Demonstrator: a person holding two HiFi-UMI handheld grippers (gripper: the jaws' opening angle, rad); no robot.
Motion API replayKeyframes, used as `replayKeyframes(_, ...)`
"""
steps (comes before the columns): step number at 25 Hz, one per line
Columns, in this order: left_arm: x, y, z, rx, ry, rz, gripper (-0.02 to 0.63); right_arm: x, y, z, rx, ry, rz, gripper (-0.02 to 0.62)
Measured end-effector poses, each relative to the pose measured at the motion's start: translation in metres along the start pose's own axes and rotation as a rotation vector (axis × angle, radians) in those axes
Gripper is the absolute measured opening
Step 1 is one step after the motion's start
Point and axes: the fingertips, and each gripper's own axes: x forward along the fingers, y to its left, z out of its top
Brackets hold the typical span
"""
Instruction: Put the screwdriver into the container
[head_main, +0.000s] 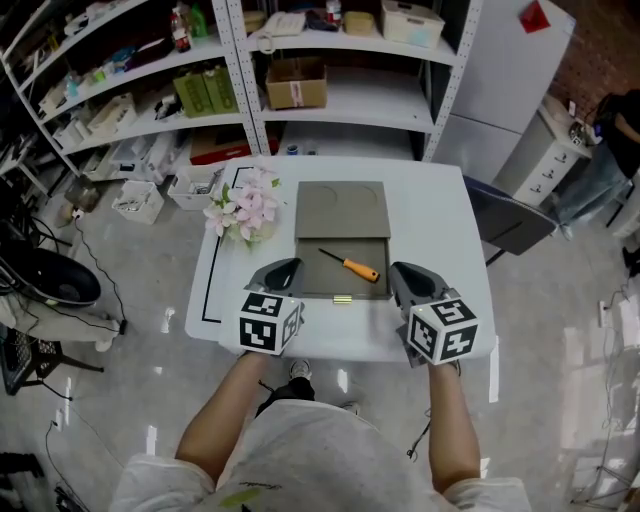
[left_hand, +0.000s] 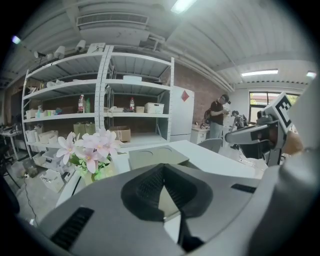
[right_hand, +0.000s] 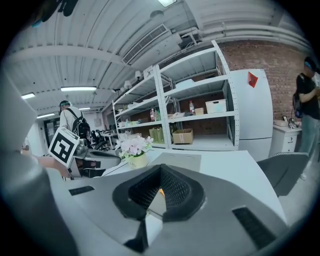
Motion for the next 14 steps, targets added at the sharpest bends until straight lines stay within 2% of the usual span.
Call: replayKeyframes(14, -0.0006, -0.0068, -0.0002, 0.006, 0.012, -0.011, 0.005, -0.0043, 0.0013, -0.0001, 0.005, 0.005, 0.007, 0.003)
